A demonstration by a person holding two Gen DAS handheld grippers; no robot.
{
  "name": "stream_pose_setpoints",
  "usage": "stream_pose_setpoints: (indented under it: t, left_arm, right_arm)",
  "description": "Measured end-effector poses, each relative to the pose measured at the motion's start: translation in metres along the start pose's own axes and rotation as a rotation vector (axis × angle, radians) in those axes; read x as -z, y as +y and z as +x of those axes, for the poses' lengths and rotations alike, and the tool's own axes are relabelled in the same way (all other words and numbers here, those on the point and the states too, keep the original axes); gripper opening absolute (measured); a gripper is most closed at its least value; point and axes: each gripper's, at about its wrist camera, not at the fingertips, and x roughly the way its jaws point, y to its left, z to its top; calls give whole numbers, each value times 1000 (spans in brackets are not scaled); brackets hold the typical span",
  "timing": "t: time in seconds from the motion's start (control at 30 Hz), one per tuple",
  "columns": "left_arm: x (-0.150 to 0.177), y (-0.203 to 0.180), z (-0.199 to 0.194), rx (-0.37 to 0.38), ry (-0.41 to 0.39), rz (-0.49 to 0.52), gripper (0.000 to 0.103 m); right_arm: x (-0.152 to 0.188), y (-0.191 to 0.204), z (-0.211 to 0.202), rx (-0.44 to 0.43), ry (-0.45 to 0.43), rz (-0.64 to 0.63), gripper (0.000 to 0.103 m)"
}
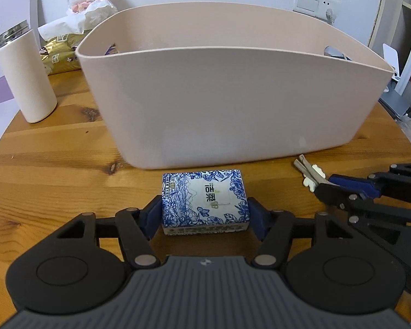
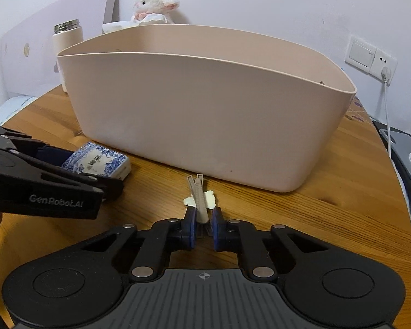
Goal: Organize objects
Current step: 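Grasp the blue-and-white box with the left tool while the right grasps the clothespins, then carry both items over the basket and open both tools to drop them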
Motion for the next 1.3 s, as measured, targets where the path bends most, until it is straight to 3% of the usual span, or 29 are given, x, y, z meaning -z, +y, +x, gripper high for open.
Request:
stream_pose_setpoints:
  t: [0.23,0.7,1.03,1.17,1.3]
  left_arm:
    - [12,12,-21,5,-26,-11,65]
    - [-1,21,-97,7,-188,18,66]
    - [-41,22,-129,-18,-301,42,66]
    - [-69,18,-128,-41,-341,54,66]
    - [-97,15,-111,-59,-329,52,66]
  right_arm:
    - [3,-1,-22,3,-42,1,11]
    - [-11,-9,-103,23,-208,-1,11]
    - [-43,-20,-135,49,-346,9,11]
    - [-63,-29,-136,64,-388,37,11]
    - [-85,-36,-128,95,-409,57,11]
